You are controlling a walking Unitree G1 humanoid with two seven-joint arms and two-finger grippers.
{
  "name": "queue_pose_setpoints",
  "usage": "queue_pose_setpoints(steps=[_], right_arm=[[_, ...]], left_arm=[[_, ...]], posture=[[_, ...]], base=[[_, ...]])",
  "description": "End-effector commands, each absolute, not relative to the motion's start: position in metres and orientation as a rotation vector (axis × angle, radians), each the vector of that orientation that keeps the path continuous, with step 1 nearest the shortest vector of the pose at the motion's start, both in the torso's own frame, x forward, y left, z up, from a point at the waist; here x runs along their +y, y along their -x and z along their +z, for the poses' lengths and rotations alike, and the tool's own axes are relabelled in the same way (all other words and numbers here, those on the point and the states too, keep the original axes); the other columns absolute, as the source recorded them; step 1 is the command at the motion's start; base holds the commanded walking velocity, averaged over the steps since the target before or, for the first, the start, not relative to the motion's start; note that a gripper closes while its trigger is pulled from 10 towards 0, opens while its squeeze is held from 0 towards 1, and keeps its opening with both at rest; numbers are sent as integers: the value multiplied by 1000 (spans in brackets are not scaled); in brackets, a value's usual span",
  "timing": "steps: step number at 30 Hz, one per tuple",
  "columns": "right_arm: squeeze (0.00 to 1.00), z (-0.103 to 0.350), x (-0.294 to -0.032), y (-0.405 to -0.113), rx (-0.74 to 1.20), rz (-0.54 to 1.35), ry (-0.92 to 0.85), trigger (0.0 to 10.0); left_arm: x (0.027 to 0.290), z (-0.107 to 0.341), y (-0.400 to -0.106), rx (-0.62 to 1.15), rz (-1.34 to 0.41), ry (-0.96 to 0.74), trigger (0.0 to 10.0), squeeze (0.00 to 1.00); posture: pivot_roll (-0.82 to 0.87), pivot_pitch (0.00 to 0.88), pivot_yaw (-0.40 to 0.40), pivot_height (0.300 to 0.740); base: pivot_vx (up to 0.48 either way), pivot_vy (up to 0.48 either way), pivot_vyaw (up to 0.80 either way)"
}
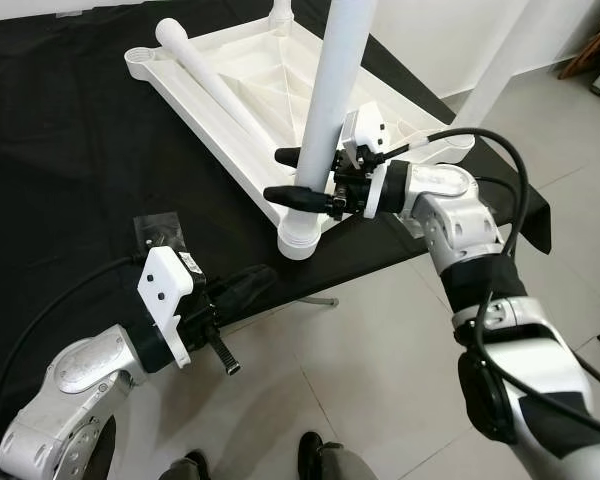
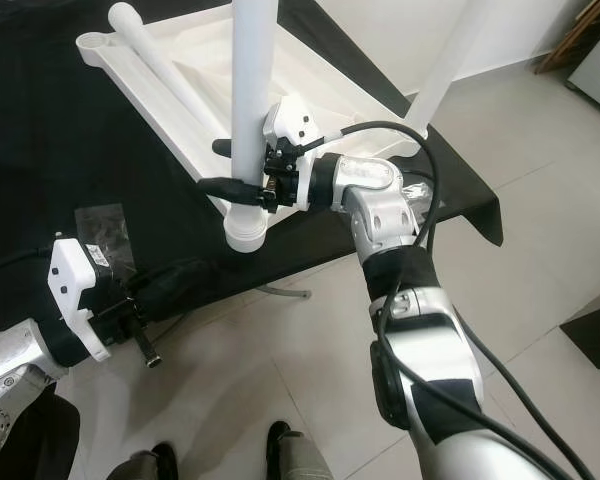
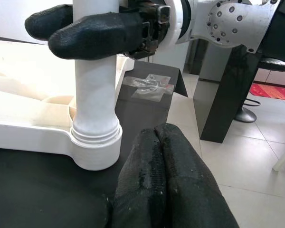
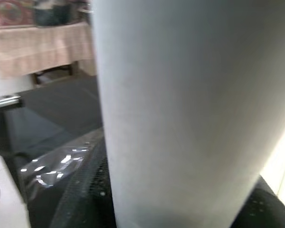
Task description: Building children table
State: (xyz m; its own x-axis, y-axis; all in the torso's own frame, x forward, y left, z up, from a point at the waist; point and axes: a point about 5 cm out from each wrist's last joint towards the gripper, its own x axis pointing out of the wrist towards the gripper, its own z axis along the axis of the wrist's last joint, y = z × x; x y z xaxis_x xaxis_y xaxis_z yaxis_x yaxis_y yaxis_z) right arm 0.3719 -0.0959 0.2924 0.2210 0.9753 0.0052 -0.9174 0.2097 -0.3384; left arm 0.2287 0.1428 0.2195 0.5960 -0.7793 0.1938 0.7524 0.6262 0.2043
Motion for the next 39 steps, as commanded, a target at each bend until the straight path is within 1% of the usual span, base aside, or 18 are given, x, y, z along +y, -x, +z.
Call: queue_pose_setpoints(steps=[1,9,11,13,15,16,17,18,19,21,24,30,31,32,33,37,38,39], right_arm=[[0,293,-95,-371,-244,1392,286,0],[0,289,-105,-375,-236,1348,280,0],[0,276,-113,-380,-218,1183,254,0],[0,276,-113,-380,-218,1183,254,0],[0,271,-117,-381,-205,1114,241,0],[0,245,-112,-382,-157,875,203,0],[0,245,-112,-382,-157,875,203,0],[0,202,-102,-363,-77,679,201,0],[0,202,-102,-363,-77,679,201,0],[0,156,-96,-330,51,401,143,0],[0,160,-87,-335,31,392,116,0],[0,176,-83,-351,-12,400,118,0],[0,181,-84,-356,-21,395,129,4784],[0,183,-85,-359,-25,390,137,4784],[0,188,-87,-359,-30,365,135,10000],[0,199,-90,-356,-48,328,132,10000],[1000,206,-92,-358,-69,371,122,10000],[1000,206,-92,-358,-69,371,122,10000]], left_arm=[[142,219,-226,-277,-895,-105,10000,0],[141,218,-225,-274,-896,-101,10000,0],[141,217,-223,-271,-896,-102,10000,0],[141,217,-223,-271,-896,-102,10000,0],[141,217,-223,-270,-895,-103,10000,0],[145,217,-221,-265,-887,-111,10000,0],[145,217,-221,-265,-887,-111,10000,0],[149,218,-221,-260,-881,-117,10000,0],[149,218,-221,-260,-881,-117,10000,0],[153,218,-219,-252,-879,-122,10000,0],[151,218,-221,-251,-885,-122,10000,0],[150,219,-220,-258,-884,-117,10000,0],[150,218,-220,-255,-881,-119,10000,0],[151,217,-220,-252,-879,-121,10000,0],[152,217,-221,-251,-877,-123,10000,0],[152,218,-222,-253,-877,-124,10000,0],[151,218,-222,-255,-878,-124,10000,0],[151,218,-222,-255,-878,-124,10000,0]], posture=[[72,271,-119,740],[64,274,-123,740],[80,271,-149,740],[80,271,-149,740],[80,271,-149,740],[82,286,-144,740],[82,286,-144,740],[95,304,-133,740],[95,304,-133,740],[87,295,-124,740],[88,296,-121,740],[94,294,-123,740],[94,291,-117,740],[94,291,-117,740],[91,290,-114,740],[89,288,-111,740],[86,285,-115,740],[86,285,-115,740]], base=[[0,0,0],[0,0,0],[0,0,0],[0,0,0],[0,0,0],[0,0,0],[0,0,0],[0,0,0],[0,0,0],[0,0,0],[0,0,0],[0,0,0],[0,0,0],[0,0,0],[0,0,0],[0,0,0],[0,0,0],[0,0,0]])
